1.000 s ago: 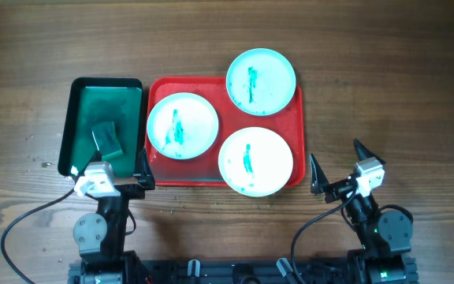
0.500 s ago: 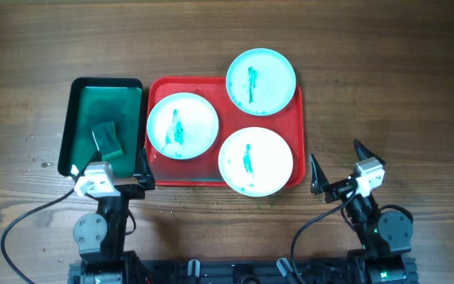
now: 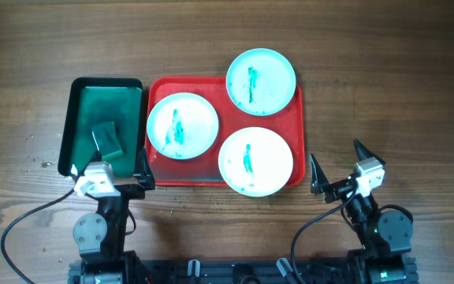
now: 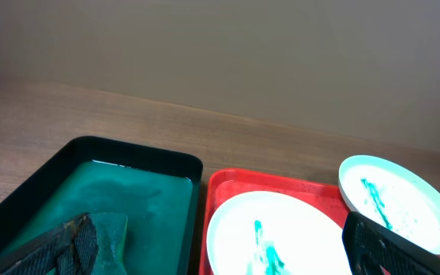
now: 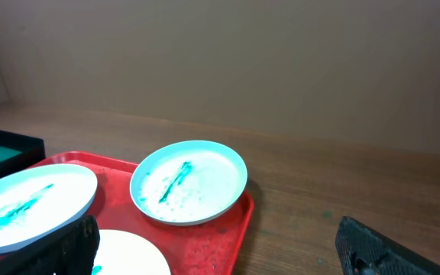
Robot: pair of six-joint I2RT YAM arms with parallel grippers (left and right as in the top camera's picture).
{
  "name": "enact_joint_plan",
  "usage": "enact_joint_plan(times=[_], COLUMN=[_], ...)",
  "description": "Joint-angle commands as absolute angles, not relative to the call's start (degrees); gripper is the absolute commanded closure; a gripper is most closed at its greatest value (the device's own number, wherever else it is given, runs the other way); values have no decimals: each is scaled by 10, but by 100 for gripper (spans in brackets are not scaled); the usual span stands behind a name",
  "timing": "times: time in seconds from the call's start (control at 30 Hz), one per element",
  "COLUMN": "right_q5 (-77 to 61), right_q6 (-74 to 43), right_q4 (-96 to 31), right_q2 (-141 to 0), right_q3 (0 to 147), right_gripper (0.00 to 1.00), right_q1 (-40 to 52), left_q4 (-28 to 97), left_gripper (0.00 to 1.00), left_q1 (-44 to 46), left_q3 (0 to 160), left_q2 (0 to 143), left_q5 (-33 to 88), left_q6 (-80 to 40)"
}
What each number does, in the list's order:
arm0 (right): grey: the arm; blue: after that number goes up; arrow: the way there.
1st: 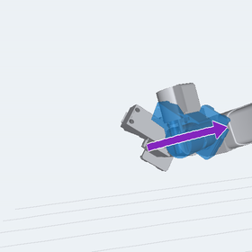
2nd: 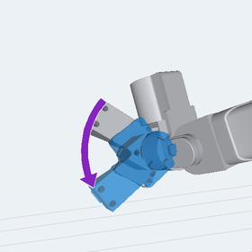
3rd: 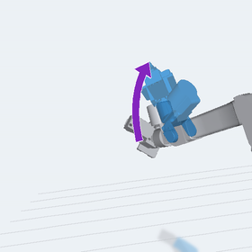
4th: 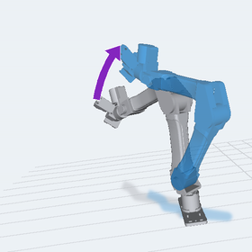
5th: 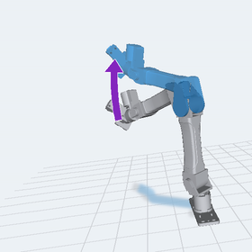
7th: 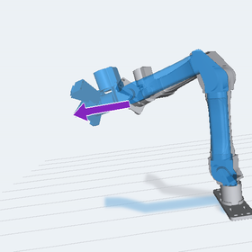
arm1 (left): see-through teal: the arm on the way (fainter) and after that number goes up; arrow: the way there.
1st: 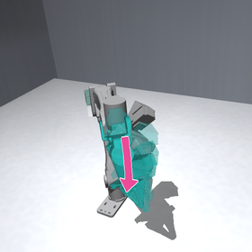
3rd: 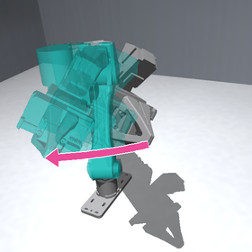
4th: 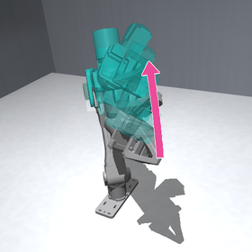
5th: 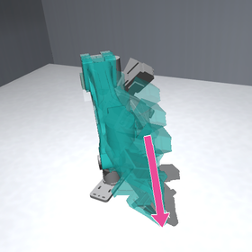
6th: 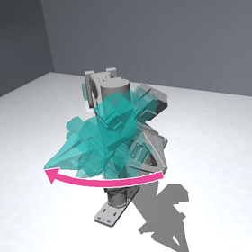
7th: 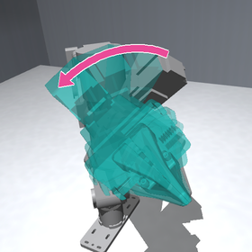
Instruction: Clean dirty plates on tray and stack at the side
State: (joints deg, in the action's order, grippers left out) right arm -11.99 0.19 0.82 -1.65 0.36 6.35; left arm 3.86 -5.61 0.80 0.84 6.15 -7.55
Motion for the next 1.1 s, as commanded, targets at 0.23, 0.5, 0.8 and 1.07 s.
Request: enact_joint_plan(times=[0.23,0.5,0.8,1.07], right_q5=[-129,-129,-151,-226], right_q6=[-3,-4,-36,-30], right_q4=[10,12,38,31], right_q2=[-13,-13,-17,-264], right_q3=[3,3,16,215], right_gripper=[0,0,0,0], right_q1=[65,65,65,65], left_q4=[38,38,34,62], left_gripper=[0,0,0,0], left_q1=[-53,-53,-53,-52], left_q3=[3,3,15,315], left_q2=[4,4,8,313], left_q5=[72,72,72,71], left_q6=[-68,-68,-207,-206])
